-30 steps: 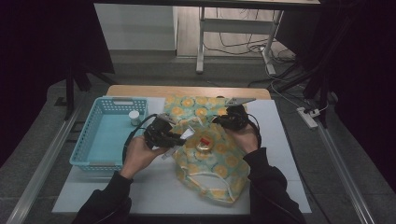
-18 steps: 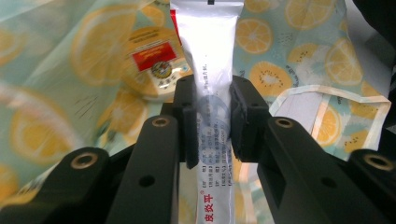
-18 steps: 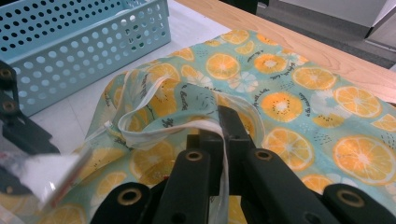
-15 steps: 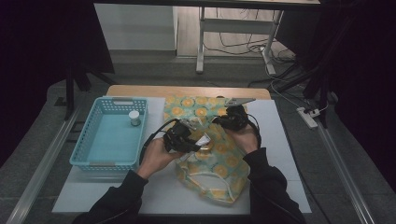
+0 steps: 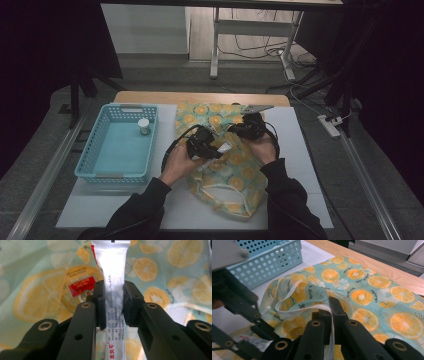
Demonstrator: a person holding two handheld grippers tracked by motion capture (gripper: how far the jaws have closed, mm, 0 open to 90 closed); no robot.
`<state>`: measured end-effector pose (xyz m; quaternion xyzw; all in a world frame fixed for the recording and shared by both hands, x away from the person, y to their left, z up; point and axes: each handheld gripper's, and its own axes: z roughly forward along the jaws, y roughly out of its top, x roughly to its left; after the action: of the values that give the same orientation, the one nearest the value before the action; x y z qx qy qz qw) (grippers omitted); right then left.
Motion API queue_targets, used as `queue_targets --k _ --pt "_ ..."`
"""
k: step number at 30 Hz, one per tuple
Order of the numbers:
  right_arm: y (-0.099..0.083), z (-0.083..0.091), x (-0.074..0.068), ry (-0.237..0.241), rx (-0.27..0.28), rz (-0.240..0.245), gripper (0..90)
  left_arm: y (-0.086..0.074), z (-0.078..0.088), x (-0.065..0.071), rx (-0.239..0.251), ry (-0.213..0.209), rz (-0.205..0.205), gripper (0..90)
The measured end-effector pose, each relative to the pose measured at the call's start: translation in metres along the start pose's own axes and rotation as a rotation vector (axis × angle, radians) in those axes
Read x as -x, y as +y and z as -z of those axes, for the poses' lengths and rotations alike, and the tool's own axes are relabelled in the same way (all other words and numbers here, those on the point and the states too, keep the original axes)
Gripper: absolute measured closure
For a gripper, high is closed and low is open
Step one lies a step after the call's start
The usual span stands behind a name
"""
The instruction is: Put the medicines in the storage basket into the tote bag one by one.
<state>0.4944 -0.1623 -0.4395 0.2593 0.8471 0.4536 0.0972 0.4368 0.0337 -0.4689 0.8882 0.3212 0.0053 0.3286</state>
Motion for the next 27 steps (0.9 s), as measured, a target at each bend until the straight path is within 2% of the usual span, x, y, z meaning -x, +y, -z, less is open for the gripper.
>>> queue_targets --k 4,8,15,19,27 --pt "0.000 0.000 0.001 -0.003 0.003 -0.002 89.6 0.006 -0.006 -0.003 -0.003 0.032 0.003 74.8" --pt "-0.001 -0.001 0.001 -0.003 0.001 -0.004 89.5 0.009 -0.008 -0.008 0.008 0.038 0.013 74.7" --pt "-0.002 -0.003 0.001 -0.007 -0.005 -0.005 89.6 0.012 -0.015 -0.020 0.015 0.076 0.021 74.7" --pt "-0.002 -0.004 0.001 -0.009 -0.005 -0.007 89.5 0.014 -0.018 -0.024 0.027 0.077 0.031 74.7" --pt "-0.003 -0.006 0.001 -0.010 -0.008 -0.010 89.6 0.016 -0.024 -0.030 0.016 0.123 0.026 74.5"
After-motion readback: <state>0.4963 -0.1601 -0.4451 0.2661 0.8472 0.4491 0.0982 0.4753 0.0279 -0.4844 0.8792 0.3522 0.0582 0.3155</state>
